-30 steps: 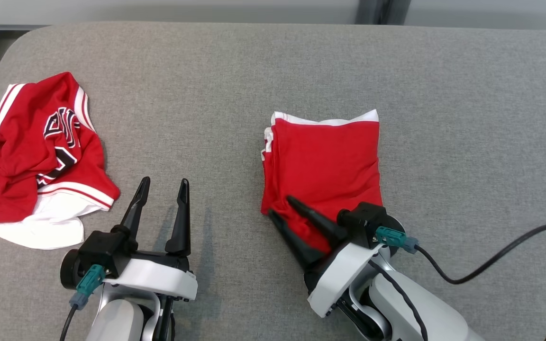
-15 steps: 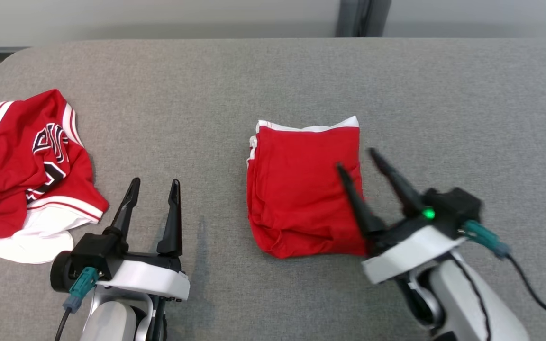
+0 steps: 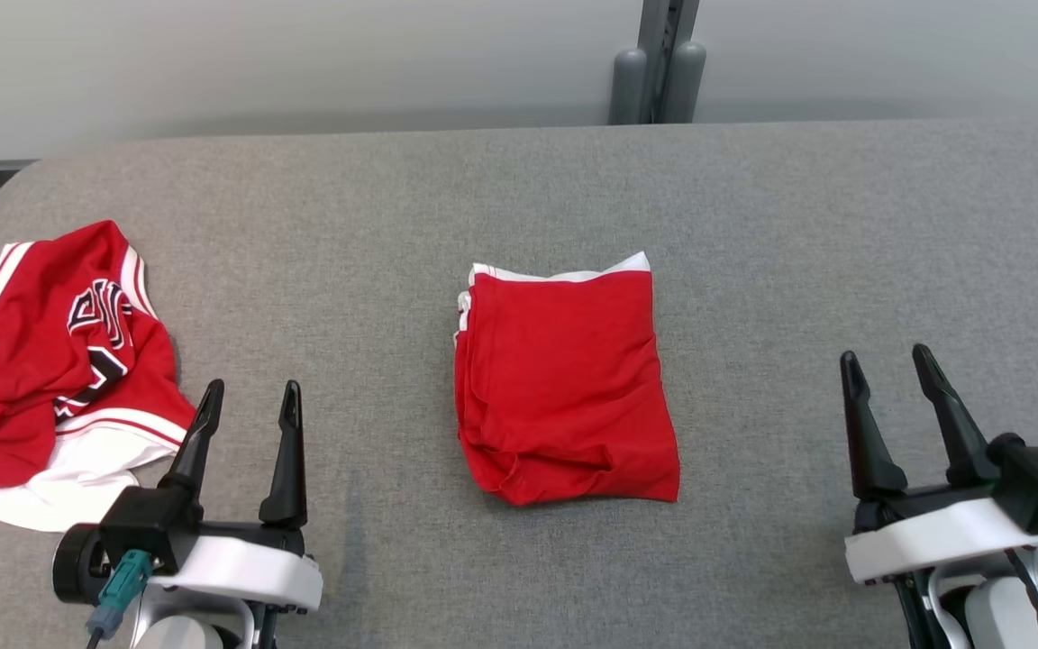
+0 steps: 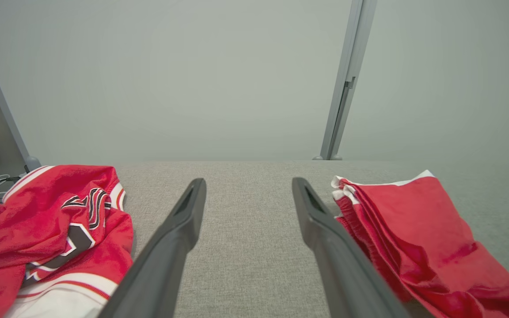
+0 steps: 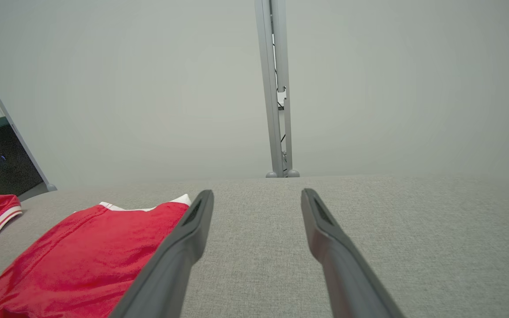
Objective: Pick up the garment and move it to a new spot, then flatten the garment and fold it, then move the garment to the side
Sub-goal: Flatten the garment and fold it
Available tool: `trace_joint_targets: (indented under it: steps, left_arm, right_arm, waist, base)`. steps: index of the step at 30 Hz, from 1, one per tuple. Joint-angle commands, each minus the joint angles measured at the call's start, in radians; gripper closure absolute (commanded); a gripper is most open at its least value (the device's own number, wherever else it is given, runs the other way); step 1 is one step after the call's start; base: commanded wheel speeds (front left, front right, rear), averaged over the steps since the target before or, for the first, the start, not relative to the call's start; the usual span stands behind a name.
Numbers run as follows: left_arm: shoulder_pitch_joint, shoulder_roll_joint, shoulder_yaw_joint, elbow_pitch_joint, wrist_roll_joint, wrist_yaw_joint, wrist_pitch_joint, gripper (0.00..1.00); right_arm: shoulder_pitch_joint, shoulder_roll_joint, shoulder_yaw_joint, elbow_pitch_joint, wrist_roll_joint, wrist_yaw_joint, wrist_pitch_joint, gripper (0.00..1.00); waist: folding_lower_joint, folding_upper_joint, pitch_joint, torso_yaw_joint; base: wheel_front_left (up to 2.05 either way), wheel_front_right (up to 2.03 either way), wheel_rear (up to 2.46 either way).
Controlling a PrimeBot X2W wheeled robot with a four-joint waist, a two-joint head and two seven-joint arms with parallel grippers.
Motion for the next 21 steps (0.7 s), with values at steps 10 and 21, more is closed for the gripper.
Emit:
trace_joint_targets:
  steps: [10,21]
  left_arm:
    - [0.08,0.027,-0.008,-0.033,0.009,0.005,0.013,0.0]
    - [0.165,0.034,-0.026,-0.051,-0.005,0.012,0.047,0.0]
  right_arm:
    - [0.111,-0.002,-0.059,-0.065,-0.053,0.0,0.053,0.0]
    - [0.22,0.009,-0.097,-0.116,-0.057,0.0,0.106,0.0]
  waist:
    - [0.0,-0.0001,-0.07,0.007]
    - [0.0,-0.0001,-0.165,0.017]
  base:
    - [0.0,0.0,0.0]
    - [0.0,0.0,0.0]
